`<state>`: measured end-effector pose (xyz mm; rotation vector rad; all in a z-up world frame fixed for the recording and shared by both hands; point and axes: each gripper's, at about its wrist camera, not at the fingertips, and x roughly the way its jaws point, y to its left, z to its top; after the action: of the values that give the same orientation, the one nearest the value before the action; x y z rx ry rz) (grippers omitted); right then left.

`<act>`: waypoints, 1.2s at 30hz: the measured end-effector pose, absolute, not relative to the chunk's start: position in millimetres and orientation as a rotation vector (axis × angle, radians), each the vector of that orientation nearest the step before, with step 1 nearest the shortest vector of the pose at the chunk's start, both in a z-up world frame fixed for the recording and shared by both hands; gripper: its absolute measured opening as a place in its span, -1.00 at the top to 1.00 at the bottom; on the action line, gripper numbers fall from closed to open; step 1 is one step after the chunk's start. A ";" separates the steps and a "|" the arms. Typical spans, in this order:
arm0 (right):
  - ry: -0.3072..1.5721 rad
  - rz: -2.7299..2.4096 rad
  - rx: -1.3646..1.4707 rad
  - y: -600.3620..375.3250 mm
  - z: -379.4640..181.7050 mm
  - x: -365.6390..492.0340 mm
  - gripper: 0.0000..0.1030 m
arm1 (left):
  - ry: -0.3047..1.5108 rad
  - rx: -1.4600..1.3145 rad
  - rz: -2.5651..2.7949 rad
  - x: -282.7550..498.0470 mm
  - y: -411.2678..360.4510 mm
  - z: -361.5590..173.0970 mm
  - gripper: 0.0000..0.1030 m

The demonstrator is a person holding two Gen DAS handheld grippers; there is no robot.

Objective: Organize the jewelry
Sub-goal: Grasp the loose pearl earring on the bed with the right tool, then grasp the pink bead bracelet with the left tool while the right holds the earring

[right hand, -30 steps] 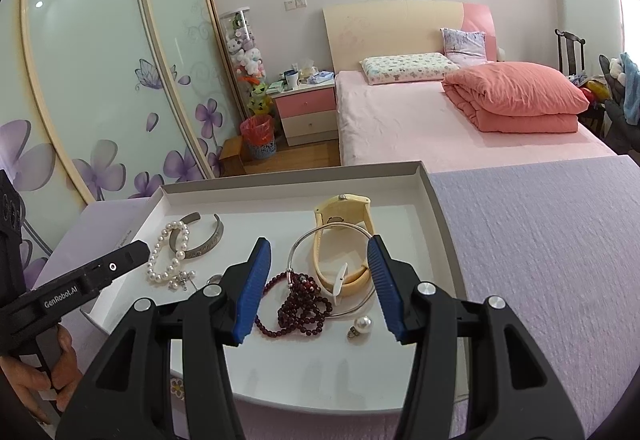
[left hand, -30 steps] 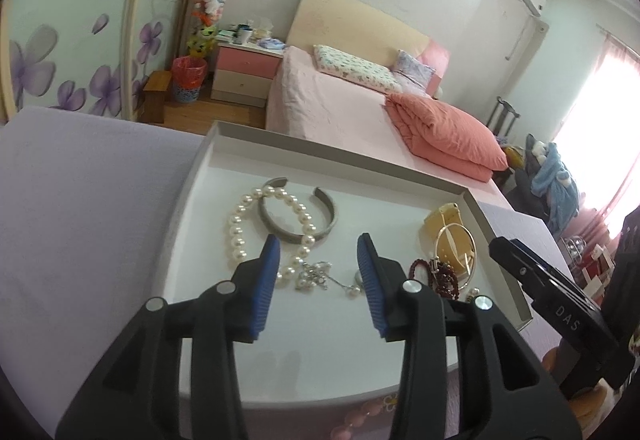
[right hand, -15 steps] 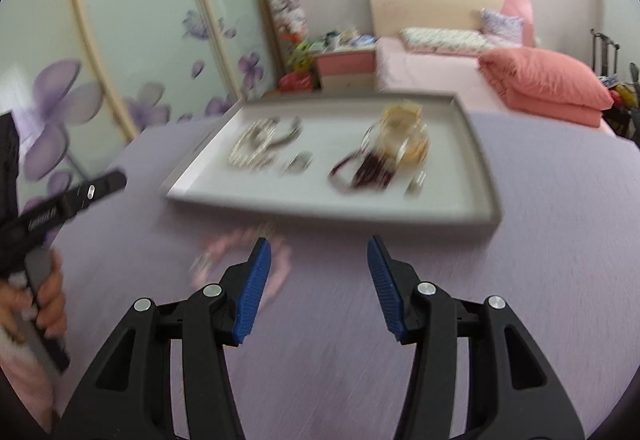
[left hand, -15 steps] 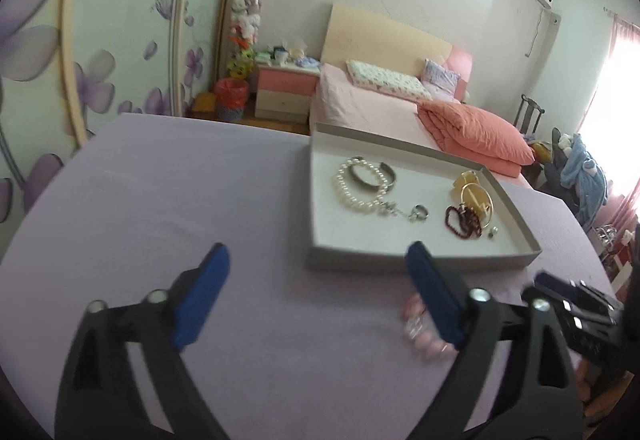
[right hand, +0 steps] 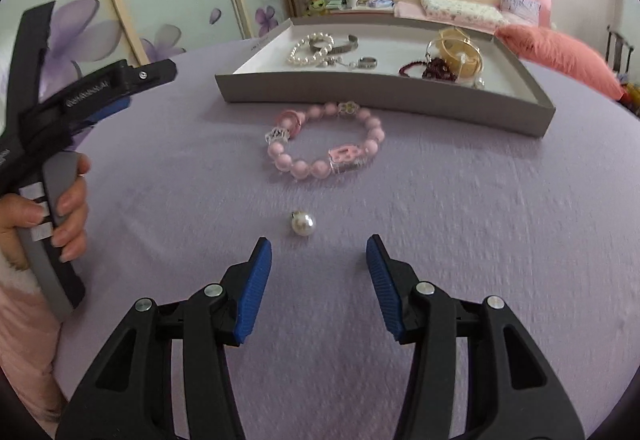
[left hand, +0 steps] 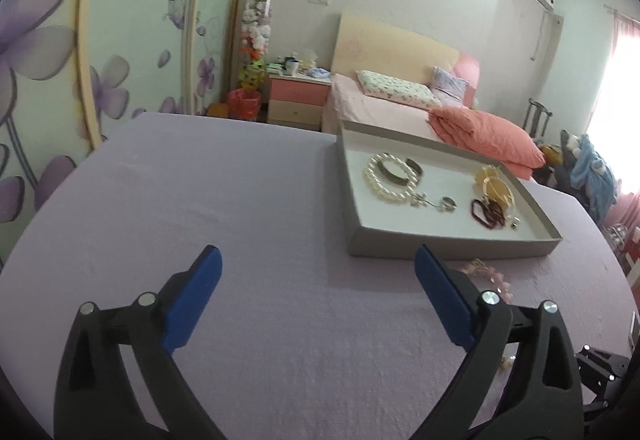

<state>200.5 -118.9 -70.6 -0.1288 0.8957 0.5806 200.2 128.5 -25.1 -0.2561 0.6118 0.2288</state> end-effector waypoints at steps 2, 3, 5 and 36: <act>0.893 0.560 -0.142 -112.0 -70.8 201.5 0.21 | 0.614 -0.269 0.239 200.2 133.1 -24.9 -0.88; 0.890 0.552 -0.149 -108.6 -71.5 200.7 0.26 | 0.617 -0.278 0.241 200.5 135.3 -25.4 -0.88; 0.880 0.528 -0.172 -102.5 -72.1 199.3 0.34 | 0.627 -0.287 0.250 202.0 137.8 -27.0 -0.88; 0.842 0.279 0.067 -216.6 -54.2 258.9 0.73 | 0.721 -0.218 0.070 211.8 86.6 -40.4 -0.87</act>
<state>258.9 -216.6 -54.2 0.0671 0.8419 0.2786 211.8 86.6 -40.4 -0.2177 0.7210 0.0698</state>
